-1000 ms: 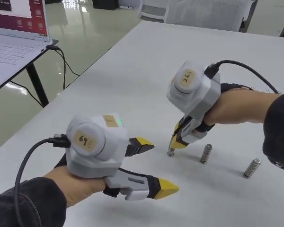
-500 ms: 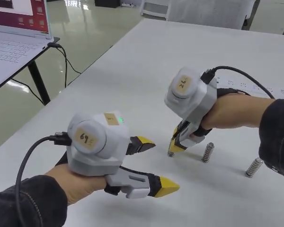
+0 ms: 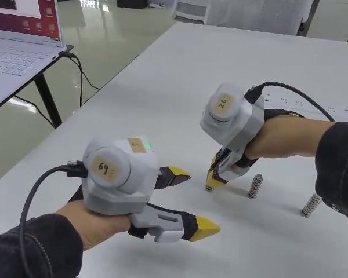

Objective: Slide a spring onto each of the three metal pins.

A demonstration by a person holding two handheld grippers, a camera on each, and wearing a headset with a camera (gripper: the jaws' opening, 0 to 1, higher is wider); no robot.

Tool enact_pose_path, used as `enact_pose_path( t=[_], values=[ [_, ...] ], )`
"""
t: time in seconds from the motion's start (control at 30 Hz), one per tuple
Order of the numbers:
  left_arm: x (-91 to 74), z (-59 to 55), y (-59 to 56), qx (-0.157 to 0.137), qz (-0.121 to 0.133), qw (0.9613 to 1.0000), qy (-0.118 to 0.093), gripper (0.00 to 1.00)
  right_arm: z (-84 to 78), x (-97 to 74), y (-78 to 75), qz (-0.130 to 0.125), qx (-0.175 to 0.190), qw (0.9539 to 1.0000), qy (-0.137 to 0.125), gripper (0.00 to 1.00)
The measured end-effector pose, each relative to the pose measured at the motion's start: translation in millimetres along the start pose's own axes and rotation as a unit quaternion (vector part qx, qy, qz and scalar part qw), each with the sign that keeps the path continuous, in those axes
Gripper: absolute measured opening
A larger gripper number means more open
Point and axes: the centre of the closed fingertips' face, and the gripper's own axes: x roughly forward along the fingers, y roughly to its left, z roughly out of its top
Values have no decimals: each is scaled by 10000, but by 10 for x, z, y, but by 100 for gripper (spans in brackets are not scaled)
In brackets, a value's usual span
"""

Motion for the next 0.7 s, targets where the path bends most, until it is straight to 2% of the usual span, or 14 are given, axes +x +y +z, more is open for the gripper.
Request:
enact_pose_path(
  t=[0.7],
  values=[
    [9,0,-2,-6,-18,10000,2,56,-111,-27,-31,-83,80,9999,1,18]
  ],
)
